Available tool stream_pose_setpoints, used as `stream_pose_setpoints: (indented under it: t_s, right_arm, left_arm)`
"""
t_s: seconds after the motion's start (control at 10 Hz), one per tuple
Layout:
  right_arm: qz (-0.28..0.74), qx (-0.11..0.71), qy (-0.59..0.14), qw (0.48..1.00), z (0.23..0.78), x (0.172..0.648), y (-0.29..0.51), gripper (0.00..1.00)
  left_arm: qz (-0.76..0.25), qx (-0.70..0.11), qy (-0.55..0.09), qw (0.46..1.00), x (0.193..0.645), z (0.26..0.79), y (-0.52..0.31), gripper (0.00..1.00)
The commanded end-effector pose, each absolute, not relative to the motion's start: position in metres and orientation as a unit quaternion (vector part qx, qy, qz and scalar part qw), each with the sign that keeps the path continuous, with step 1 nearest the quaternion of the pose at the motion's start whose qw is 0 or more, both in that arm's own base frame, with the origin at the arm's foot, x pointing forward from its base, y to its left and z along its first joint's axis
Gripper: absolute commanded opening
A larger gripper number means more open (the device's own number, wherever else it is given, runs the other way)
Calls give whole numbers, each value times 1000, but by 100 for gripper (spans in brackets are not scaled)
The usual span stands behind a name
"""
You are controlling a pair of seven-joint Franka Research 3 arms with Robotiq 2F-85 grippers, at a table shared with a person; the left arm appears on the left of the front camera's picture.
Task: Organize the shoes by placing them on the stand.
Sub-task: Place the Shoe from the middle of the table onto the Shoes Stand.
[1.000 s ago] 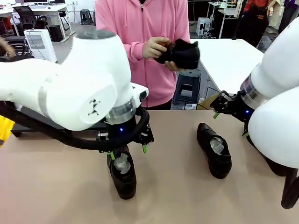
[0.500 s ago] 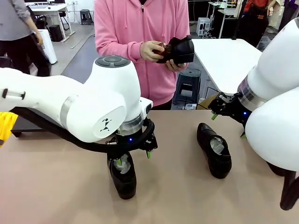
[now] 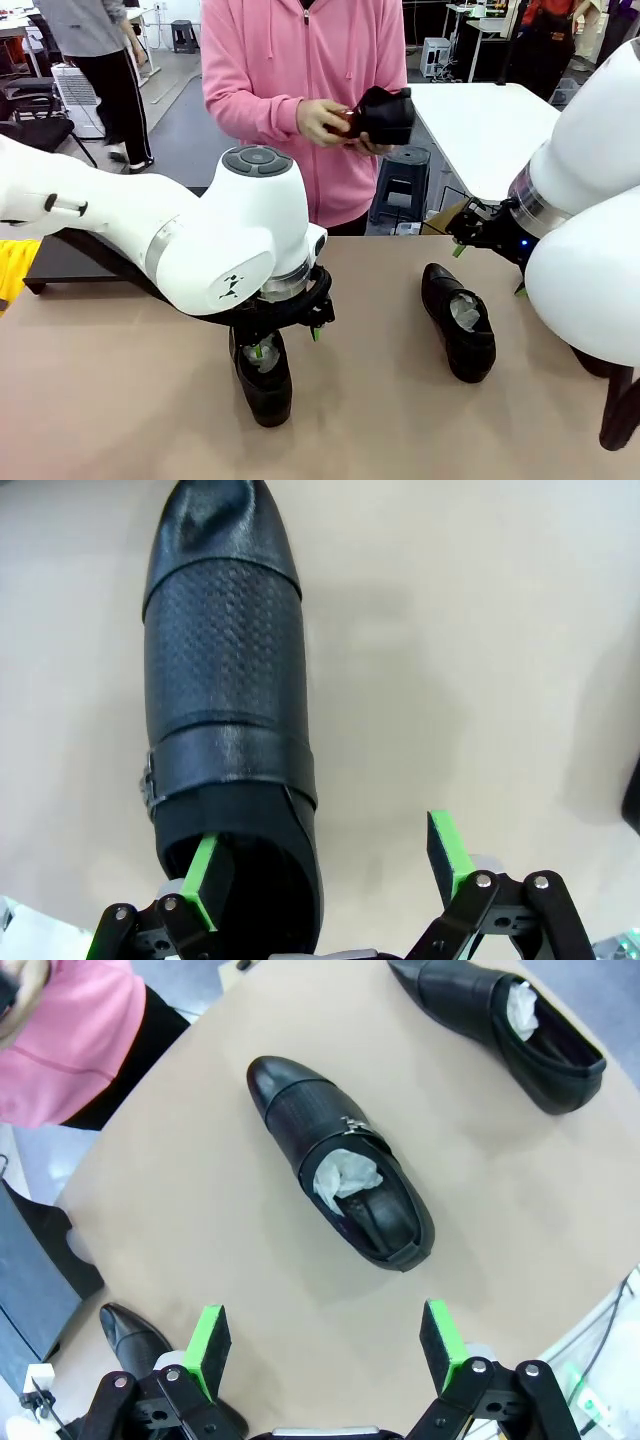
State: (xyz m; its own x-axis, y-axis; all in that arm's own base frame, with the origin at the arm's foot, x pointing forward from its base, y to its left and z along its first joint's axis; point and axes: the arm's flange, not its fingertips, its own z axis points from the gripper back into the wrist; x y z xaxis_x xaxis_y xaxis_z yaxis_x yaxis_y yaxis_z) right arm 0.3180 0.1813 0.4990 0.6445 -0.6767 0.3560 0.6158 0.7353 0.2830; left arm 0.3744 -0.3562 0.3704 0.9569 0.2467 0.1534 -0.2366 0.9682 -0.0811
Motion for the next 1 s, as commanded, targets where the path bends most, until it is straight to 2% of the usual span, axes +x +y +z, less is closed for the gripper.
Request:
stream_pose_setpoints:
  t_s: [0.0,0.3,0.5,0.6,0.9]
  right_arm:
    - [-353,70,-220,907,500,321,180,100]
    - [-353,70,-220,907,500,321,180,100]
    - [-353,70,-220,907,500,321,180,100]
    - [-353,70,-220,907,500,321,180,100]
    - [-353,70,-220,907,500,321,180,100]
  left_arm:
    - [135,-9,-104,985,384,364,-372,100]
    - [128,15,-106,986,387,350,-372,100]
    - [109,2,-93,990,387,347,-372,100]
    - [95,4,-98,991,386,348,-372,91]
    - [99,10,-90,991,386,347,-369,35]
